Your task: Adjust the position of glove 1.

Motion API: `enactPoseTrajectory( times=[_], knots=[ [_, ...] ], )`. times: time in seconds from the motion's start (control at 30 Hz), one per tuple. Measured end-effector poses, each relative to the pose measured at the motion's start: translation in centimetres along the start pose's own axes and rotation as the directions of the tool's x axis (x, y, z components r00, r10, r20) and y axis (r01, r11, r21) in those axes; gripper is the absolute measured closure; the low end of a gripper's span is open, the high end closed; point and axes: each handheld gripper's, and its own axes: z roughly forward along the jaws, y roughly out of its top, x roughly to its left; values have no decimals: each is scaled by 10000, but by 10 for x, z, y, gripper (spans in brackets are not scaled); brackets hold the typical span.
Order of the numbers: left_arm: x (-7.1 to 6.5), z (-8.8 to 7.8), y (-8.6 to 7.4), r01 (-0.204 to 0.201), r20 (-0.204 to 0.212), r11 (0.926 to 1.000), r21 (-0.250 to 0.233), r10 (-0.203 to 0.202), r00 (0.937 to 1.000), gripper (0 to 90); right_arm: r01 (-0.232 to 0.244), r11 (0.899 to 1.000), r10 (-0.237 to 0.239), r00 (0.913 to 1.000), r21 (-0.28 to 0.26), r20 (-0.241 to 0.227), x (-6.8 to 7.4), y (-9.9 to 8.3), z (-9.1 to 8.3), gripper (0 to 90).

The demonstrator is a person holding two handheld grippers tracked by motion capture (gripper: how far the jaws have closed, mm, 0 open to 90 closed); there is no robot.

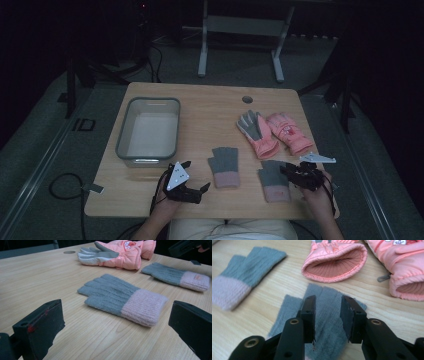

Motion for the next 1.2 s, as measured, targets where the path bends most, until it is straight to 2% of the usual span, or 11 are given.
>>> enactPoseTrajectory(
  times=[0.13, 0.23, 0.37, 0.53, 0.6, 0.67, 0.83, 0.93, 1.07, 1.2],
  knots=[
    [0, 0, 0, 38, 6, 10000, -5, -38, 10000, 0, 666, 9975, -658, 9972, 218, -341, -3, 3, 0, 653],
    [0, 0, 0, 42, 22, 10000, -7, -42, 10000, 0, 1148, 9927, -1140, 9932, 362, -231, -1, 4, 3, 634],
    [0, 0, 0, 44, 1, 10000, -8, -44, 10000, 0, 1408, 9890, -1382, 9888, 455, -558, 5, 0, 8, 622],
    [0, 0, 0, 15, -9, 10000, -11, -15, 10000, 0, 1668, 9832, -1633, 9853, 741, -511, 12, -9, 18, 616],
    [0, 0, 0, 15, -9, 10000, -11, -15, 10000, 0, 1711, 9823, -1671, 9843, 758, -561, 14, -11, 19, 612],
    [0, 0, 0, 23, 6, 10000, 27, -23, 10000, 0, 1740, 9795, -1700, 9843, 1013, -468, 15, -16, 25, 605],
    [0, 0, 0, 1, 21, 10000, 47, -1, 10000, 0, 1432, 9855, -1392, 9891, 906, -488, 13, -20, 28, 626],
    [0, 0, 0, -22, 10, 10000, 32, 22, 10000, 0, 1487, 9849, -1467, 9888, 882, -287, 17, -22, 28, 698],
    [0, 0, 0, -13, 17, 10000, 44, 13, 10000, 0, 1305, 9877, -1301, 9914, 864, -98, 18, -22, 28, 809],
    [0, 0, 0, 10, 16, 10000, 34, -10, 10000, 0, 927, 9923, -944, 9954, 824, 165, 22, -21, 27, 850]
  ],
)
